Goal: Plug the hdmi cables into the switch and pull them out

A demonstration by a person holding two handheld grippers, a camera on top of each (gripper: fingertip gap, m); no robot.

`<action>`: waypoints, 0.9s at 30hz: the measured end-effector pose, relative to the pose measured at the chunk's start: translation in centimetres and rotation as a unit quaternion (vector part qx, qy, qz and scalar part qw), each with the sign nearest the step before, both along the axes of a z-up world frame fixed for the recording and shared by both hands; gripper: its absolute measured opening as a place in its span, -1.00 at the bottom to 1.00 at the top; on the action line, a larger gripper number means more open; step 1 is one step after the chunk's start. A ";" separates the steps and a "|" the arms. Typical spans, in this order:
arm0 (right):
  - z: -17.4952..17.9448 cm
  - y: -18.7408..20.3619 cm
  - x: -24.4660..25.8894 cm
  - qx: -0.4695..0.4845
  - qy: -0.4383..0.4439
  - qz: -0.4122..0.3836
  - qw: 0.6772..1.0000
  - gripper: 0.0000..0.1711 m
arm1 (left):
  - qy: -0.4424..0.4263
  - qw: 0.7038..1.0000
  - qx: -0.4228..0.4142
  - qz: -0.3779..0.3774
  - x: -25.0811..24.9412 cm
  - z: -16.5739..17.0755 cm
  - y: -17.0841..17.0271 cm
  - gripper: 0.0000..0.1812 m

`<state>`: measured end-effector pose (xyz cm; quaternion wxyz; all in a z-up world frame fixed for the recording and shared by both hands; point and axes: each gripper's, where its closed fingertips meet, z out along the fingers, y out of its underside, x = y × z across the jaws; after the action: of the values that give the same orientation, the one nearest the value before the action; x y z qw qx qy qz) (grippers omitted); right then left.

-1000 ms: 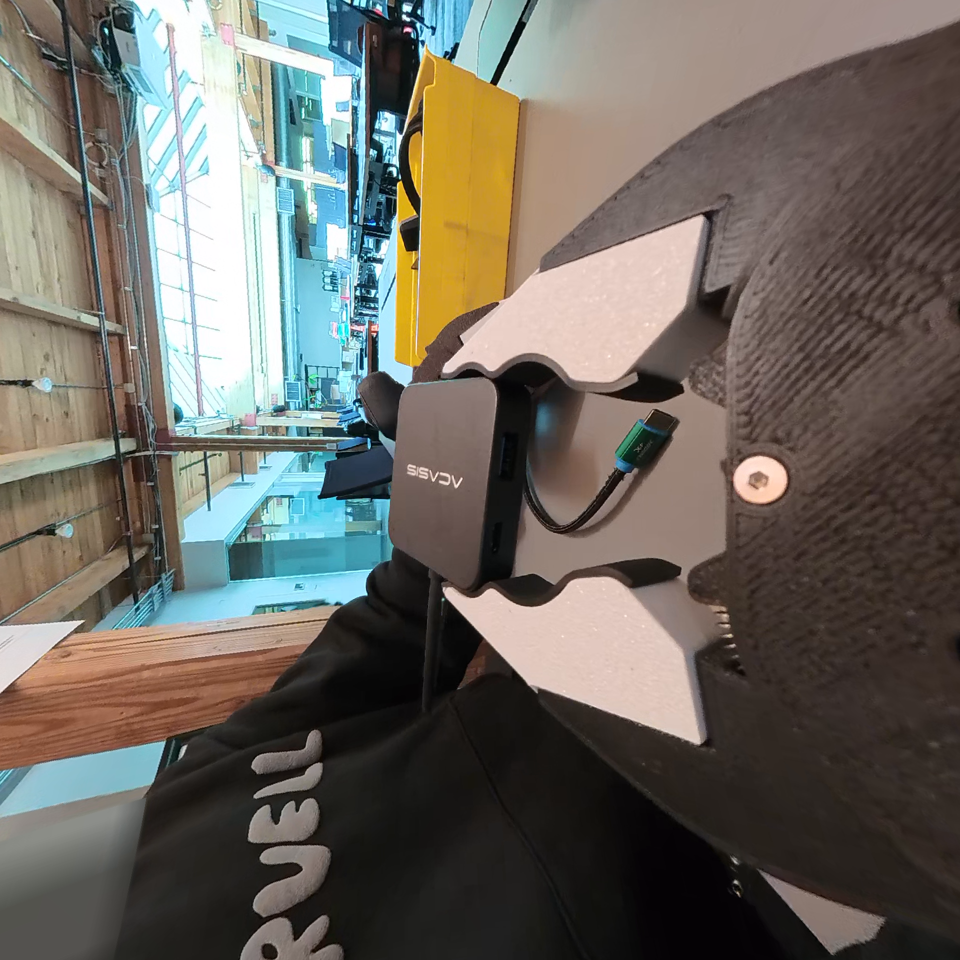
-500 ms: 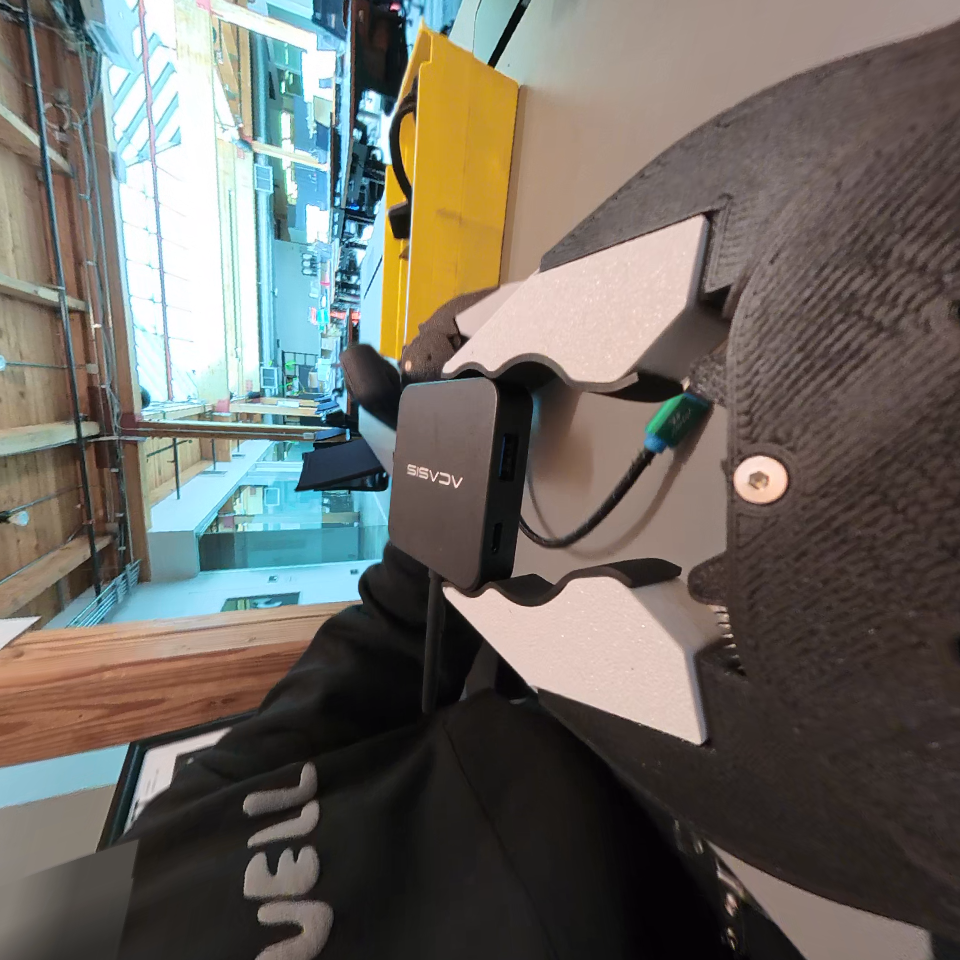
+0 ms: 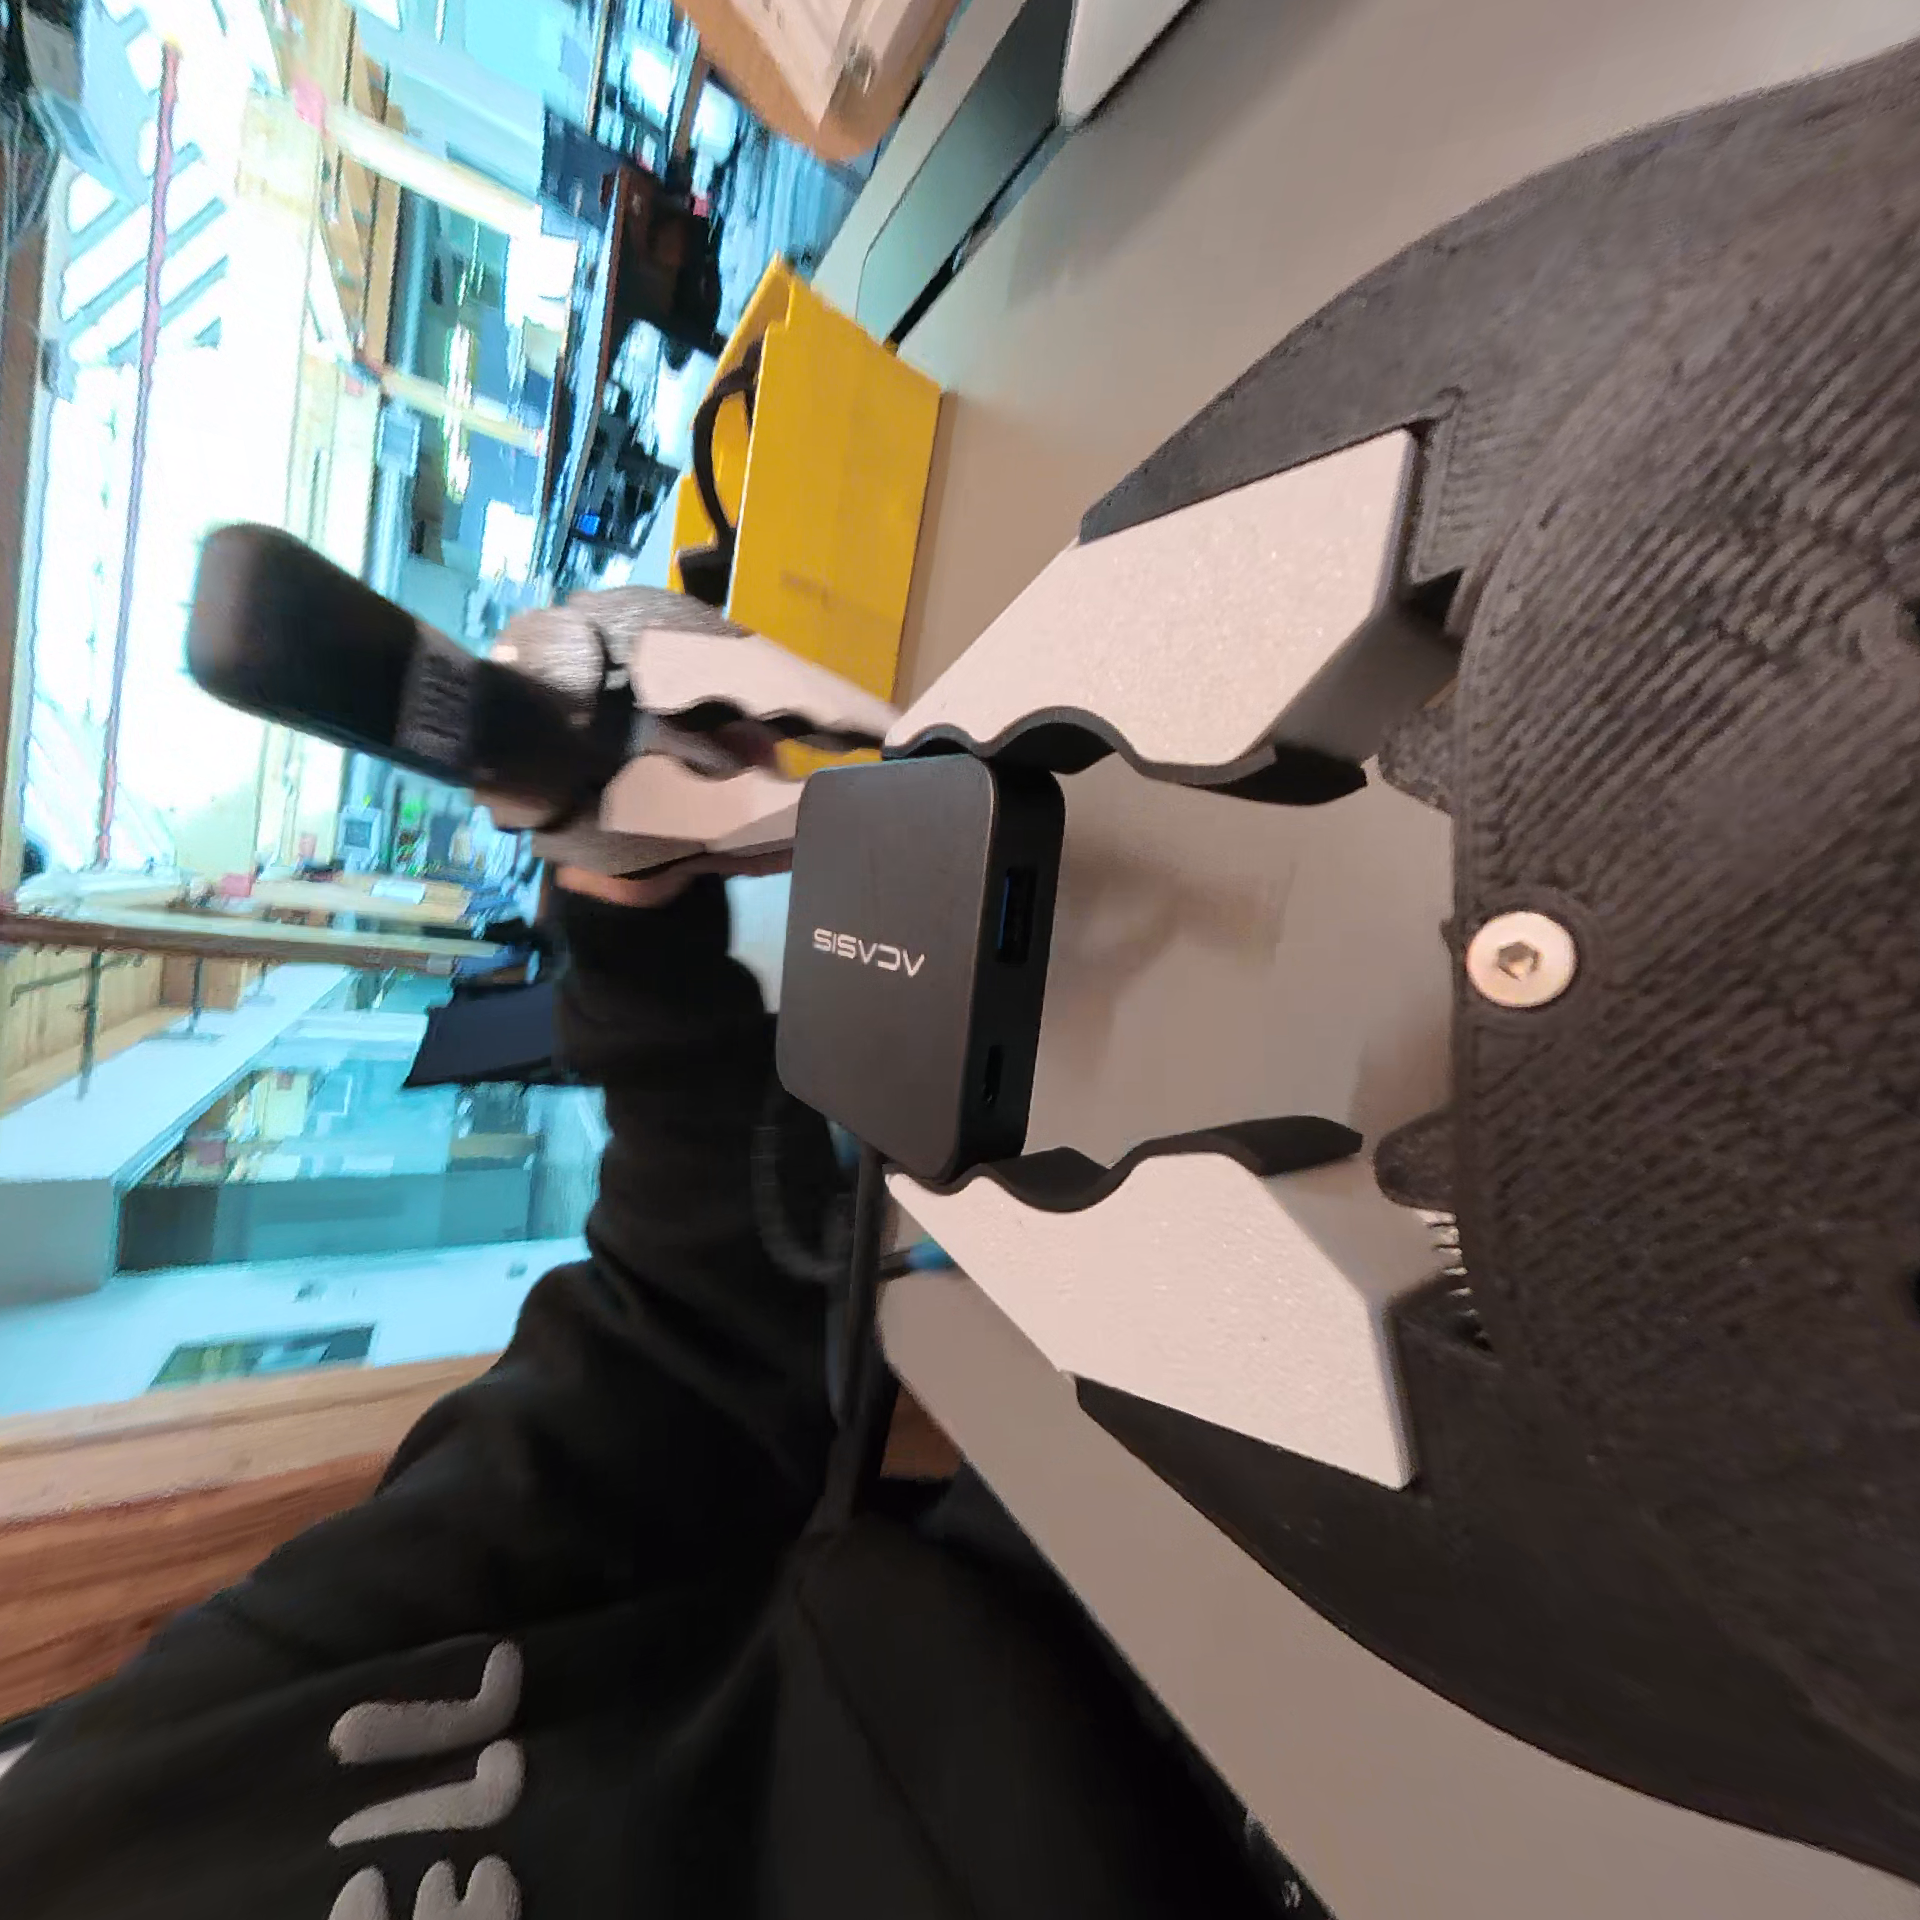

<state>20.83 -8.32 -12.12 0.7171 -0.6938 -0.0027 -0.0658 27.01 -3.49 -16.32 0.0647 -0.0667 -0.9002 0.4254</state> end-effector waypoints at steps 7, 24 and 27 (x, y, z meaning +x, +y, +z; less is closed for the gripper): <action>3.3 -4.5 -1.3 0.008 -0.056 -0.064 0.996 -0.14 | 0.027 0.999 0.028 -0.027 0.8 1.5 0.5 -0.92; -2.0 1.1 -0.3 -0.075 -0.040 -0.043 0.995 -0.14 | 0.030 0.988 0.117 -0.092 -3.6 -0.2 -0.4 -0.92; -2.0 1.2 -0.7 -0.069 -0.025 -0.028 0.997 -0.14 | 0.029 0.988 0.121 -0.090 -3.6 -0.1 -0.2 -0.92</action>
<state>20.17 -7.14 -14.15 0.6654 -0.7394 -0.0060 -0.1024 23.39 -3.69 -16.42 0.1362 -0.1266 -0.9332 0.3076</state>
